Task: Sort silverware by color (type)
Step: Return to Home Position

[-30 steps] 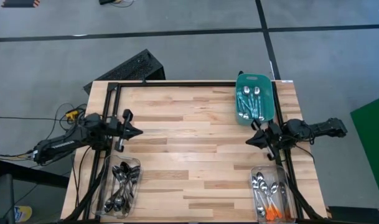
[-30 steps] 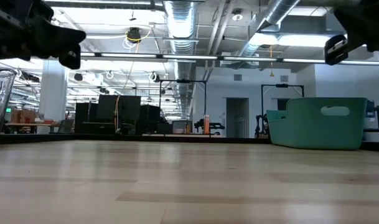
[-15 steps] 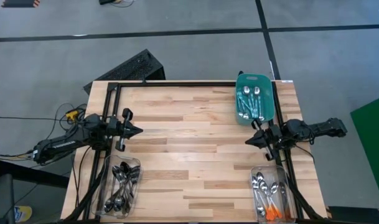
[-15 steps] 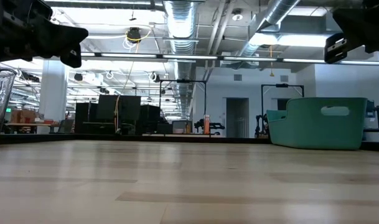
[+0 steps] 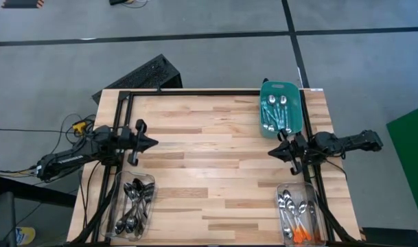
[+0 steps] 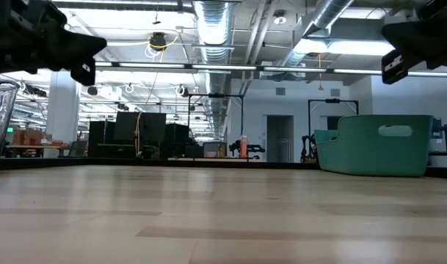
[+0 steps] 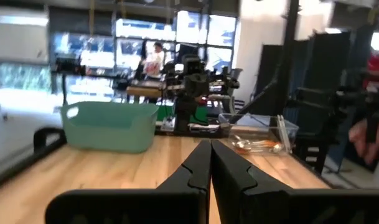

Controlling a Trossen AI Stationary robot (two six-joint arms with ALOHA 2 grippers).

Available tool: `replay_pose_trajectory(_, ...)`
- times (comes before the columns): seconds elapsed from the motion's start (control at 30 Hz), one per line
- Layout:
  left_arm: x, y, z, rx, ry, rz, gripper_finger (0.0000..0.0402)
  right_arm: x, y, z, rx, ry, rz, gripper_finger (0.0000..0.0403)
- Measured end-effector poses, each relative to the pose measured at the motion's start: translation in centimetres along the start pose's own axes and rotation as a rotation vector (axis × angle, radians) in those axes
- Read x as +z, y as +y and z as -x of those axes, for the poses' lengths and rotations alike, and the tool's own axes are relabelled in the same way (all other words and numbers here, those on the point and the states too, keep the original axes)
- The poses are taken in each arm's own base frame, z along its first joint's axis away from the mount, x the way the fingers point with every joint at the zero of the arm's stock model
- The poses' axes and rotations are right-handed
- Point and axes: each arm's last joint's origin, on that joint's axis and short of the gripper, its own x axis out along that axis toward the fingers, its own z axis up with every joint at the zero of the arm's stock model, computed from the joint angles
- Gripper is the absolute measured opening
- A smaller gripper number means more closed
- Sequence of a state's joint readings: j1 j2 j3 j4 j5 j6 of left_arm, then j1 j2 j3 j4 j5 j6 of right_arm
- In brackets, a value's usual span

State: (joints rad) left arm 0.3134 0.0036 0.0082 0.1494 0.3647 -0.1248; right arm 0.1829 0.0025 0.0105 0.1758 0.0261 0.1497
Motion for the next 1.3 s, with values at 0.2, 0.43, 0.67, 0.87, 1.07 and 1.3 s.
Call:
replay_pose_trajectory(0.2,-0.7,0.2,0.0,0.066,0.065,0.164,0.0000,-0.2,0.0,0.0,-0.004,0.025,0.001,0.0038)
replay_pose_trajectory(0.43,-0.8,0.4,0.1,0.117,0.081,0.179,0.0000,-0.8,-0.1,0.0,-0.013,0.084,0.002,0.0038)
replay_pose_trajectory(0.67,-0.7,0.4,0.1,0.122,0.082,0.179,0.0000,-1.3,-0.2,0.1,-0.021,0.140,0.004,0.0038)
replay_pose_trajectory(0.87,-0.7,0.4,0.1,0.123,0.083,0.180,0.0000,-1.5,-0.2,0.1,-0.023,0.156,0.004,0.0038)
replay_pose_trajectory(1.07,-0.7,0.4,0.1,0.122,0.083,0.180,0.0000,-1.5,-0.2,0.1,-0.023,0.161,0.004,0.0038)
replay_pose_trajectory(1.3,-0.7,0.4,0.1,0.122,0.082,0.179,0.0000,-1.5,-0.2,0.1,-0.024,0.163,0.004,0.0038)
